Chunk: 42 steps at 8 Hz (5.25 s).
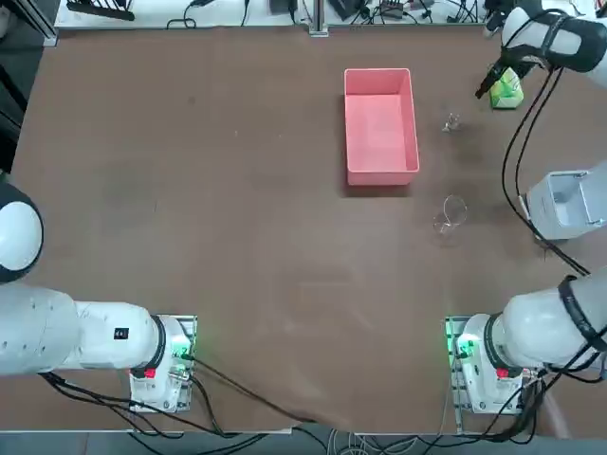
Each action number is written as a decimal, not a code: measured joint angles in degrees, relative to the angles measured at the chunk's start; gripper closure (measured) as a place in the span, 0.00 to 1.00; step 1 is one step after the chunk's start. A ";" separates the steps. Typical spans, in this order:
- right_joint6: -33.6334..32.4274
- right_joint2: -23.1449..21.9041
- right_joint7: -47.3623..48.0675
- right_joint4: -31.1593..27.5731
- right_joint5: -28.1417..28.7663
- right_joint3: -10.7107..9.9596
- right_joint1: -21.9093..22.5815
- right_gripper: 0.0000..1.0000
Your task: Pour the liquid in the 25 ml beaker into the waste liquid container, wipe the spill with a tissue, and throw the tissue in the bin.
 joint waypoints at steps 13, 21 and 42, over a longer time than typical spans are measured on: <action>-24.04 9.62 -65.85 3.67 39.75 -0.25 -14.96 0.00; -30.63 28.13 -78.20 19.00 41.27 0.18 -18.02 0.00; -28.71 38.93 -84.36 26.21 43.88 0.79 -14.47 0.00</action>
